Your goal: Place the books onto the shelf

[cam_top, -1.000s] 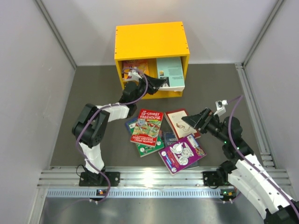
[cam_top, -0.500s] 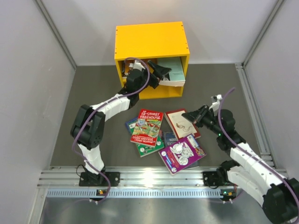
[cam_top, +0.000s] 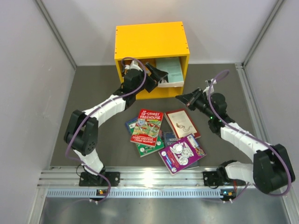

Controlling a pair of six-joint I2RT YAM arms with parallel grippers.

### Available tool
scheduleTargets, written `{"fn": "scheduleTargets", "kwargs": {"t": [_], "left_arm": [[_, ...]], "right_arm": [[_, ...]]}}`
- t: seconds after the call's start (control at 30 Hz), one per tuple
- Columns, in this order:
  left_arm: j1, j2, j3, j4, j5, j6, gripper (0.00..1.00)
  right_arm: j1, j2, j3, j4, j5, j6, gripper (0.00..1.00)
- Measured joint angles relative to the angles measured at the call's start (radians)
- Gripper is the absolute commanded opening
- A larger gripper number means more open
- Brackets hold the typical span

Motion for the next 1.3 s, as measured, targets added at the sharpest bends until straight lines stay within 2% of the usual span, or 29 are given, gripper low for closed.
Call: {"fn": "scheduleTargets", "kwargs": {"t": [0.27, 0.53, 0.8, 1.1, 1.3], "left_arm": [[-0.001, 0.0, 0.0, -0.026, 0.002, 0.016, 0.99], [-0.002, 0.0, 0.04, -0.082, 0.016, 0.035, 0.99], [-0.002, 0.0, 0.06, -0.132, 0.028, 0.045, 0.99], [-0.002, -0.002, 0.061, -0.138, 0.051, 0.047, 0.99], [-0.007, -0.067, 0.016, -0.166, 0.066, 0.033, 0.99]], "right_arm": [[0.001, 0.19, 0.138, 0.05, 0.005, 0.016, 0.0], [0.019, 0.328, 0.204, 0.102, 0.014, 0.038, 0.0], [0.049, 0.404, 0.222, 0.153, 0.042, 0.067, 0.0], [0.043, 0.517, 0.386, 0.152, 0.057, 0.072, 0.0], [0.023, 0.533, 0.417, 0.15, 0.057, 0.073, 0.0]]}}
